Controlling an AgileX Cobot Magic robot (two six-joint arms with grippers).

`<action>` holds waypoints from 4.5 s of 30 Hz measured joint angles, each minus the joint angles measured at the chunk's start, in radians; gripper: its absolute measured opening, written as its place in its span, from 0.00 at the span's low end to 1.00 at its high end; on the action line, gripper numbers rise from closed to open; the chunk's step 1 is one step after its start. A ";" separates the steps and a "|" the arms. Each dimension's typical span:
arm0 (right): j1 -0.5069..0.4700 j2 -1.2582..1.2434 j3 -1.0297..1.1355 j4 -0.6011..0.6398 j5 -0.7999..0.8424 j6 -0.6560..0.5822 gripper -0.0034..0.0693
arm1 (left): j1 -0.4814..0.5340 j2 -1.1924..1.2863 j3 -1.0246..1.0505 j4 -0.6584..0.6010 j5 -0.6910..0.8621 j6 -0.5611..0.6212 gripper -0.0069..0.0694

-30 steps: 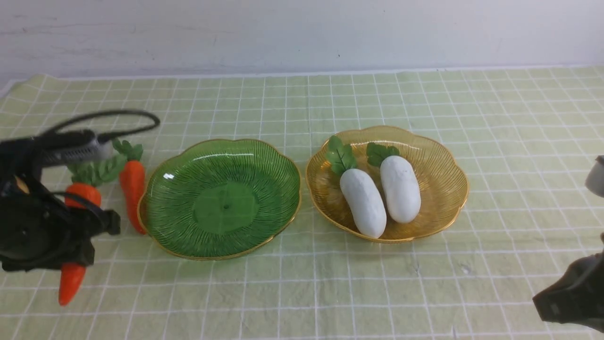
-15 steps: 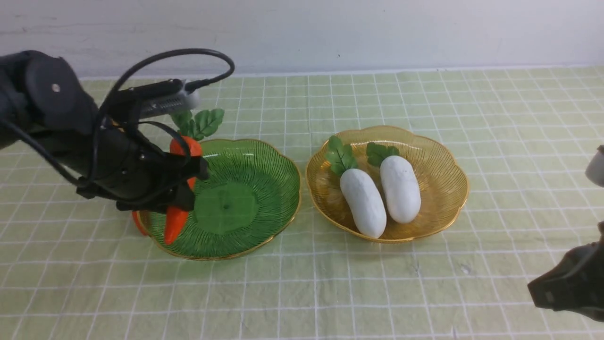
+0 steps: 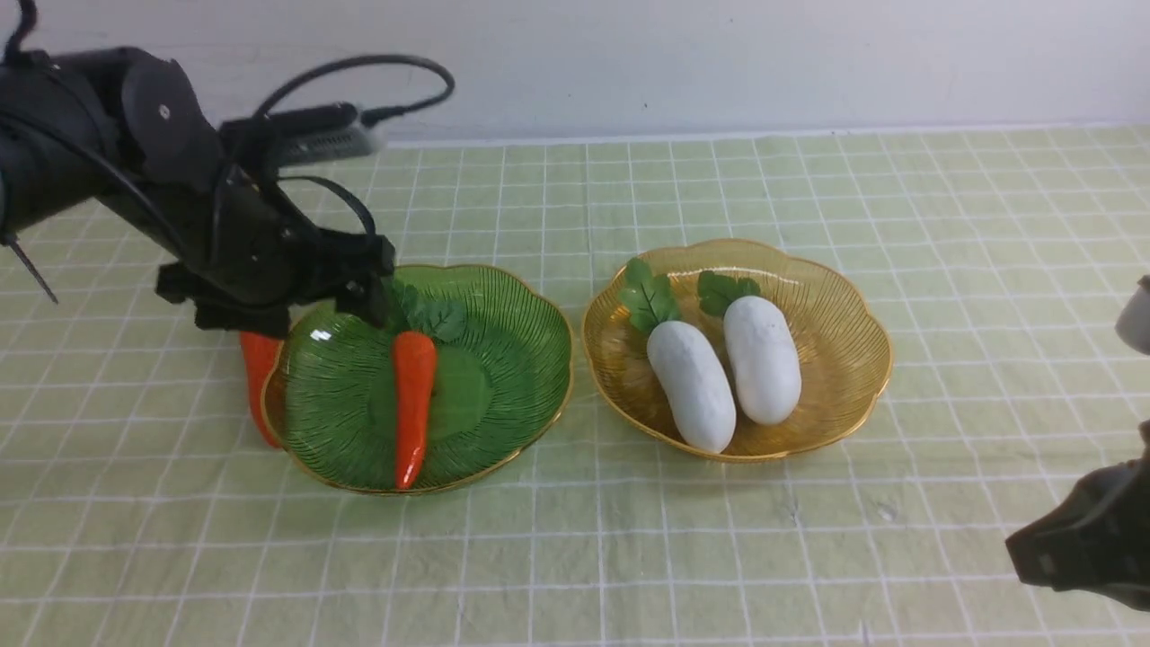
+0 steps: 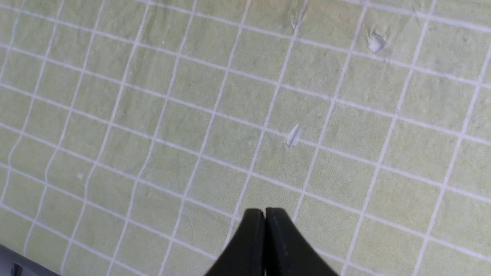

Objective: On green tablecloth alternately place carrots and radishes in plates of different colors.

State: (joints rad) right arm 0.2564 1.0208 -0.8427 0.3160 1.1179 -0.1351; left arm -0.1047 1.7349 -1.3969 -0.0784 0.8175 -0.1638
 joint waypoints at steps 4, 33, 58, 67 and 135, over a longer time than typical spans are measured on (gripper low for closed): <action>0.000 0.000 0.000 0.000 -0.003 0.000 0.03 | 0.084 0.017 -0.025 0.078 -0.062 -0.128 0.85; 0.000 0.000 0.054 0.000 -0.059 -0.001 0.03 | 0.163 0.348 -0.028 0.140 -0.388 -0.113 0.50; 0.000 -0.190 0.054 -0.055 -0.094 -0.001 0.03 | -0.038 0.187 -0.119 0.060 0.139 0.057 0.52; 0.000 -0.653 0.055 -0.165 0.012 0.039 0.03 | -0.064 0.232 -0.123 0.060 0.119 0.062 0.81; -0.269 -1.033 0.868 -0.289 -0.749 -0.027 0.03 | -0.068 -0.178 -0.282 -0.032 0.431 0.164 0.08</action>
State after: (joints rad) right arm -0.0127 -0.0123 0.0252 0.0265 0.3687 -0.1626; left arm -0.1730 1.5568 -1.6786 -0.1101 1.2489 0.0000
